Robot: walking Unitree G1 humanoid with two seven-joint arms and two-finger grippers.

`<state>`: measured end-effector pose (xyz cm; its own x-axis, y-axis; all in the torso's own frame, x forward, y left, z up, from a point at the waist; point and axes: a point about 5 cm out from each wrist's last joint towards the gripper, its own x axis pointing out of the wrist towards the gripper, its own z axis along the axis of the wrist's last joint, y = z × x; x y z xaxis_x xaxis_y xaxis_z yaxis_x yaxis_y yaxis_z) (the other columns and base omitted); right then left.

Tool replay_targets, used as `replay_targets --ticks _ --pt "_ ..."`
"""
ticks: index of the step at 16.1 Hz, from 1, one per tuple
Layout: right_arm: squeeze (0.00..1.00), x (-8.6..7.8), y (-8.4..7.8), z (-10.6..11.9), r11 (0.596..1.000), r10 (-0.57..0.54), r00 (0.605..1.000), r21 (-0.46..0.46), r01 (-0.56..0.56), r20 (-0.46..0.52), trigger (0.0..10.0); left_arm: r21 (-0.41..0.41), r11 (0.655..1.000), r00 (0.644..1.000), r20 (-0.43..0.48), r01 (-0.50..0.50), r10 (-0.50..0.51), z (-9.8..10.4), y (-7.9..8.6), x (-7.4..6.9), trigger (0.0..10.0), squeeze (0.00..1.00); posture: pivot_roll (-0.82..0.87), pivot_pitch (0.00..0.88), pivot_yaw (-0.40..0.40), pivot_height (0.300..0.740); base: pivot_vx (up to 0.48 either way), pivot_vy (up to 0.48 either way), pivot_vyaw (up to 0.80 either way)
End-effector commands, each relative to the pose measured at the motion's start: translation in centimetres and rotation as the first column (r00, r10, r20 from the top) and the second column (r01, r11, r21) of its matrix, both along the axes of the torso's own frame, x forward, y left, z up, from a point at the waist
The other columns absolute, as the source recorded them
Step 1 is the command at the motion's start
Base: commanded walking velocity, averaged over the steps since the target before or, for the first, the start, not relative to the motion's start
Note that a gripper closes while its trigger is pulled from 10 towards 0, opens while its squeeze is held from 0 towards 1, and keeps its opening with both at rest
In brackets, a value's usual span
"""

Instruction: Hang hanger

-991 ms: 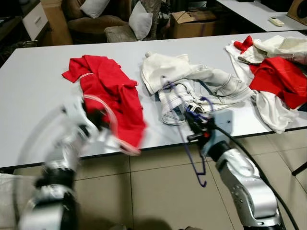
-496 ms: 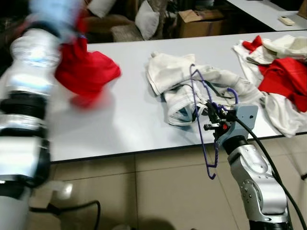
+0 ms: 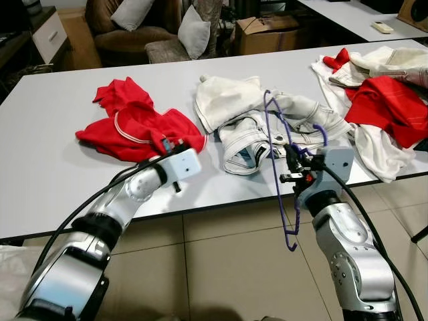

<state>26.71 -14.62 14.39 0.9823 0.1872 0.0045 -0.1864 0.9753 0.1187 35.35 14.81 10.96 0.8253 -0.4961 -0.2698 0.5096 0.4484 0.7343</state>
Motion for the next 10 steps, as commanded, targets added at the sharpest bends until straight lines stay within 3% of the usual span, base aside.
replay_targets --ticks 1,2,3,4,5,8,9,10 --pt "0.0 0.2 0.2 0.2 1.0 0.014 1.0 -0.008 -0.013 0.01 10.0 -0.053 0.996 0.997 0.026 -0.073 0.074 1.3 1.2 0.6 0.0 0.0 -0.09 0.009 0.054 0.74 0.0 0.0 0.0" --pt "0.0 0.2 0.3 0.2 1.0 0.015 1.0 -0.009 -0.015 0.009 10.0 -0.074 0.994 0.996 0.024 -0.085 0.087 1.4 1.4 0.6 0.0 0.0 -0.09 0.009 0.054 0.74 0.0 0.0 0.0" --pt "0.0 0.2 0.3 0.2 1.0 0.019 1.0 -0.008 -0.019 0.009 10.0 -0.106 0.99 0.996 0.013 -0.091 0.093 1.6 1.4 0.7 1.5 0.0 -0.08 0.009 0.053 0.74 0.0 0.0 0.0" --pt "0.0 0.4 0.6 0.2 0.999 0.031 0.999 -0.006 -0.031 0.008 10.0 -0.211 0.977 0.992 -0.126 -0.013 -0.014 1.2 0.4 -0.3 10.0 0.47 -0.08 0.007 0.053 0.74 0.0 0.0 0.0" --pt "0.0 0.3 0.7 0.2 0.999 0.036 0.999 -0.006 -0.036 0.008 10.0 -0.256 0.967 0.982 -0.177 0.014 -0.061 1.0 0.0 -1.0 10.0 1.0 -0.08 0.005 0.054 0.74 0.0 0.0 0.0" --pt "0.0 0.3 0.6 0.1 0.999 0.039 0.999 -0.007 -0.039 0.004 10.0 -0.243 0.968 0.951 -0.278 0.068 -0.137 0.8 0.2 -1.8 10.0 1.0 -0.08 0.001 0.055 0.74 0.0 0.0 0.0" --pt "0.0 0.4 0.6 0.1 0.999 0.041 0.999 -0.008 -0.041 0.004 10.0 -0.289 0.956 0.972 -0.235 -0.043 -0.027 1.7 1.3 -0.6 10.0 1.0 -0.08 0.0 0.056 0.74 0.0 0.0 0.0" --pt "0.0 0.4 0.7 0.1 0.999 0.042 0.999 -0.009 -0.042 0.005 10.0 -0.359 0.917 0.973 -0.202 -0.176 0.107 2.6 2.6 0.6 10.0 1.0 -0.08 0.0 0.056 0.74 0.0 0.0 0.0"
